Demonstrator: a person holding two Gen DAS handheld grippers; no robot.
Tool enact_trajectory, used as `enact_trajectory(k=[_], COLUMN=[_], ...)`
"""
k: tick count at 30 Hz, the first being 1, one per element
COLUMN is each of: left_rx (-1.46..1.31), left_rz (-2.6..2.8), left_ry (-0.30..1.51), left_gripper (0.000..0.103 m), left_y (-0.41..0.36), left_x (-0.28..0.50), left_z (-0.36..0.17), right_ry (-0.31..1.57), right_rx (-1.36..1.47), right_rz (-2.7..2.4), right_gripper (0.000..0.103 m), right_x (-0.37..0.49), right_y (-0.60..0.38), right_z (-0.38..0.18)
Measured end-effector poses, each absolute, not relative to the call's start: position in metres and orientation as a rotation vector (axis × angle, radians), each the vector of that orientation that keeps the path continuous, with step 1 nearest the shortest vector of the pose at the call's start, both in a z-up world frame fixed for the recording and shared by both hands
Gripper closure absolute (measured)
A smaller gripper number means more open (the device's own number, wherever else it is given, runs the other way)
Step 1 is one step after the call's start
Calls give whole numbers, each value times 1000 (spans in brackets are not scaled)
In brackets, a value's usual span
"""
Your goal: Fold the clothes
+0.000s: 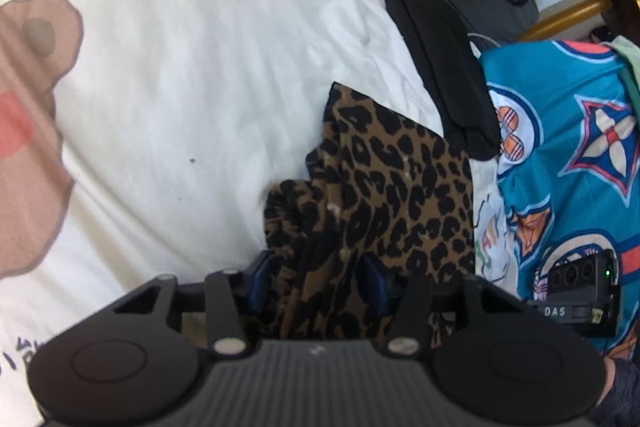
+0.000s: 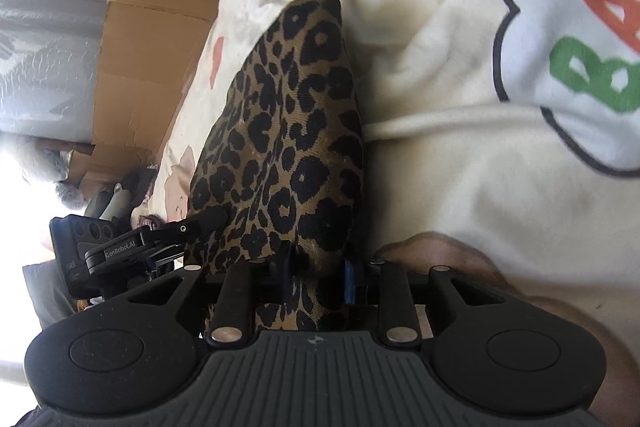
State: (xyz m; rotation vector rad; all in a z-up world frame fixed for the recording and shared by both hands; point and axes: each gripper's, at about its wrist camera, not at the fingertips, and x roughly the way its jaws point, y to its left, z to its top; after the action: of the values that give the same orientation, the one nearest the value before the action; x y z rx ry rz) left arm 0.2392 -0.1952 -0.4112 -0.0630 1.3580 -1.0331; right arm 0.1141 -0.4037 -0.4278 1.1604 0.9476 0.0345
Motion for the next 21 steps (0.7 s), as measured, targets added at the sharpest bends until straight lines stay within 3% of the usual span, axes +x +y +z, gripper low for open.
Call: enact_trajectory(k=[3, 8, 14, 18, 20, 21], left_rx=[-40, -33, -1, 44, 73, 91], left_rz=[-1025, -1013, -1013, -1006, -1005, -1011], left_ry=[1355, 1354, 1344, 1365, 1372, 1373], left_gripper=[62, 73, 78, 71, 65, 59], left_y=[-198, -199, -200, -205, -208, -208], left_x=[236, 234, 230, 231, 234, 235], left_z=[-408, -399, -383, -381, -384, -386], right_ry=[948, 937, 977, 984, 964, 953], right_rx=[1186, 1186, 1070, 1060, 1105, 1128], right_rz=[13, 16, -28, -34, -45, -47], right_gripper=[80, 96, 96, 91, 84, 74], right_x=[114, 115, 125, 125, 120, 118], right_y=[-401, -398, -386, -388, -392, -394], right_z=[-431, -426, -411, -408, -411, -414])
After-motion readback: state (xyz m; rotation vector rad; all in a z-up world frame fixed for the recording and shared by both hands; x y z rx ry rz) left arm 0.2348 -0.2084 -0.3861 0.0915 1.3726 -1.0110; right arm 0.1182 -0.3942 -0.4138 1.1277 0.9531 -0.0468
